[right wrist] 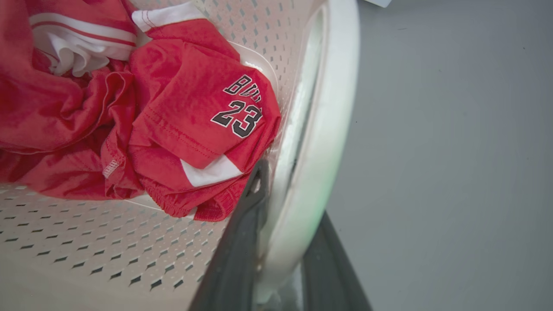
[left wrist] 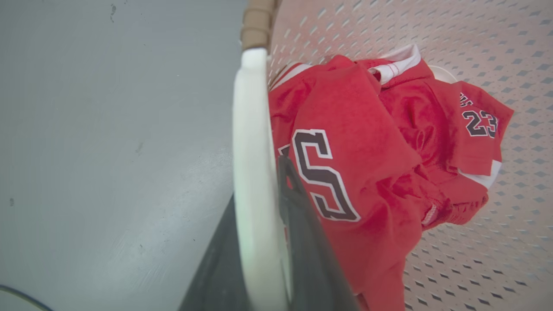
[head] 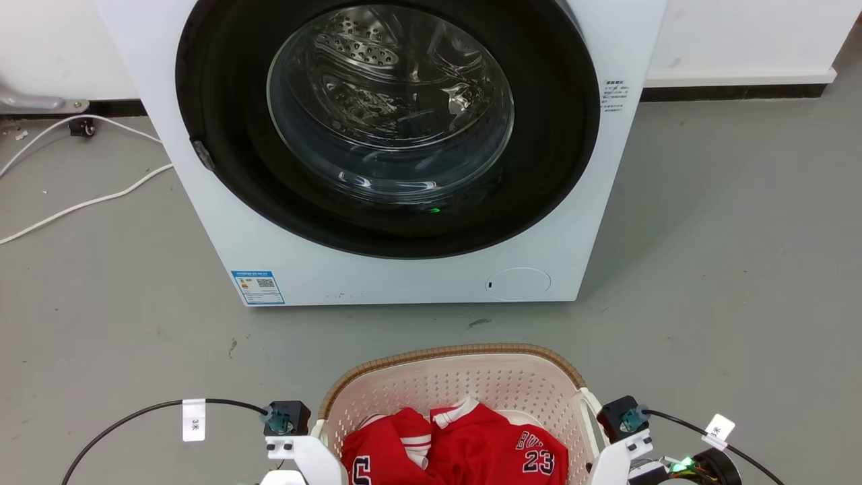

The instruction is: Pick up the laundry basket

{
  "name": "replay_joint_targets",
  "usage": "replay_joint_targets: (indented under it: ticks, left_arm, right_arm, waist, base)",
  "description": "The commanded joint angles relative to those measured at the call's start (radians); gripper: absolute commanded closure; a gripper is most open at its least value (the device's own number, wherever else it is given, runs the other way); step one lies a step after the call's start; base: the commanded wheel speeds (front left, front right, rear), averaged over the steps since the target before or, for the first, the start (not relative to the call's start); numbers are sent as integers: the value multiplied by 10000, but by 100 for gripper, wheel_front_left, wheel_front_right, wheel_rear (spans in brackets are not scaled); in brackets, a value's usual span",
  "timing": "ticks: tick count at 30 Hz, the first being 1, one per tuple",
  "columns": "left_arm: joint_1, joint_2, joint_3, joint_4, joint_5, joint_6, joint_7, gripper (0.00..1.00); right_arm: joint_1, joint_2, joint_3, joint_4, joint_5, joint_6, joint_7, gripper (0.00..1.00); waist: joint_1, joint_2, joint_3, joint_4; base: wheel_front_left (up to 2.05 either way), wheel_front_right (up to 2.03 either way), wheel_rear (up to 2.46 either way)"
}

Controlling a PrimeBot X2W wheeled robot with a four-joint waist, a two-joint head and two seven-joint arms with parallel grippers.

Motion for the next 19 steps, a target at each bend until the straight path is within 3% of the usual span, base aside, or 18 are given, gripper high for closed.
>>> replay_joint_targets:
  ticks: [1, 19]
  left_arm:
    - [-118, 4, -62, -64, -1, -120, -115, 100]
    - [-45, 47, -272, -30, -292, -113, -160, 100]
  right_arm:
    - [-49, -21, 111, -1, 3, 28, -11, 100]
    - [-92, -27, 485, 17, 428, 28, -66, 100]
  waist:
    - [0, -1, -1, -3]
    - [0, -1, 12, 3]
  base:
    - [0, 0, 0]
    - [0, 0, 0]
